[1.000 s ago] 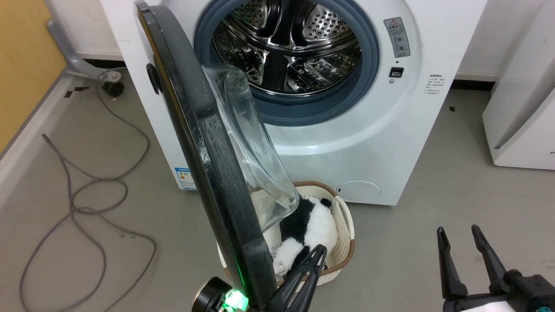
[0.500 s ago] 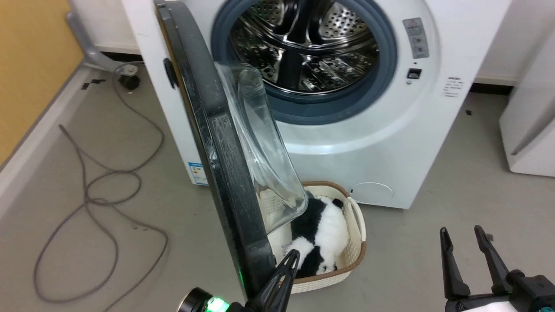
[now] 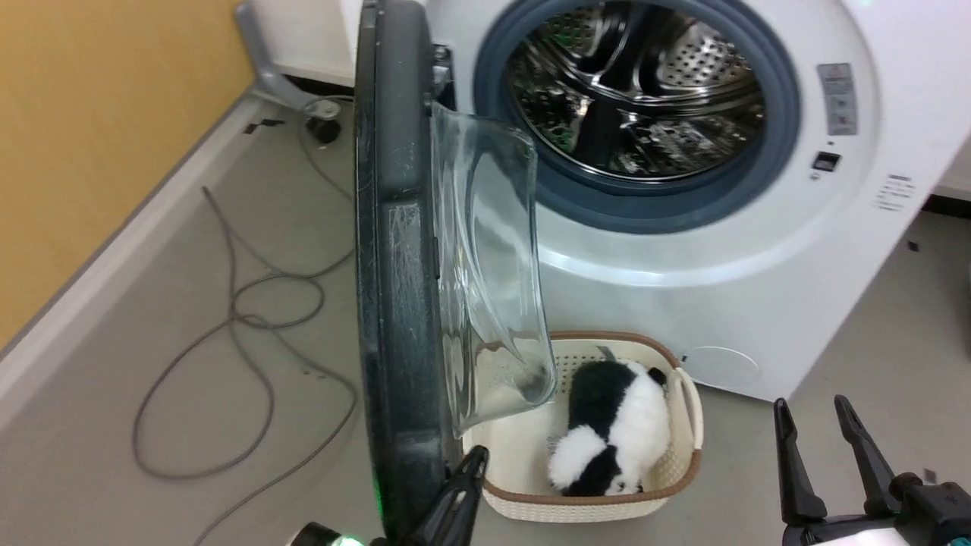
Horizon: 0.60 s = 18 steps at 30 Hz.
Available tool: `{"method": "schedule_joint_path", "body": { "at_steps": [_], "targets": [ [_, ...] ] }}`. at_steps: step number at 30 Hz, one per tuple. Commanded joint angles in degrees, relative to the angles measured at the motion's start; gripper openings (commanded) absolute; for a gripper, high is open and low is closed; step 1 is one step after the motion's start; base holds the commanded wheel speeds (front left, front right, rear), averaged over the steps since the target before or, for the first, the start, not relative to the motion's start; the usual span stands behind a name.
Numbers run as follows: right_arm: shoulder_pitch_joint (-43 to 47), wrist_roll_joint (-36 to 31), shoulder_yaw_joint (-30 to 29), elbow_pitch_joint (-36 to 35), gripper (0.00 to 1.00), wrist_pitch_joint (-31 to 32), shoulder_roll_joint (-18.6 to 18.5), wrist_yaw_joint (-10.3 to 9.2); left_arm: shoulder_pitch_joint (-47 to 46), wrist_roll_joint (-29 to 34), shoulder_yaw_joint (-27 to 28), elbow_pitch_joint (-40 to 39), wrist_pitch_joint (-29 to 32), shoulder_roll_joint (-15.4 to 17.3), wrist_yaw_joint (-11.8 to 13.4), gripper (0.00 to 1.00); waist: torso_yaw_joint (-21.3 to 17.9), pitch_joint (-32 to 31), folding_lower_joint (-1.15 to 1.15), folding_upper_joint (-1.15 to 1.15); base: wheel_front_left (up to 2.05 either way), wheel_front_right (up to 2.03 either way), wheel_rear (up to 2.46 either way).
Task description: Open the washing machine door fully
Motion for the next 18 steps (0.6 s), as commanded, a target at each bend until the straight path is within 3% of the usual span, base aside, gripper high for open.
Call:
{"method": "schedule_joint_path", "body": {
  "at_steps": [1, 9, 18],
  "targets": [
    [0.69, -0.1, -0.07, -0.1, 1.0, -0.24, 0.23, 0.05, 0.75, -0.37, 1.03, -0.01, -0.24, 0.49, 0.58, 0.0, 1.37, 0.1, 0.0, 0.0, 0.0, 0.0, 0.0],
    [0.35, 0.01, 0.36, -0.02, 1.0, -0.24, 0.23, 0.05, 1.23, -2.72, 8.68, 0.57, -0.24, 2.92, 3.38, 0.0, 3.14, 0.89, 0.0, 0.0, 0.0, 0.0, 0.0],
    [-0.71, -0.43, 0.45, 0.11, 1.0, -0.24, 0.23, 0.05, -1.16, -5.85, 19.41, 3.36, -0.24, 6.41, 5.98, 0.0, 2.17, 2.67, 0.0, 0.0, 0.0, 0.0, 0.0]
  ]
}}
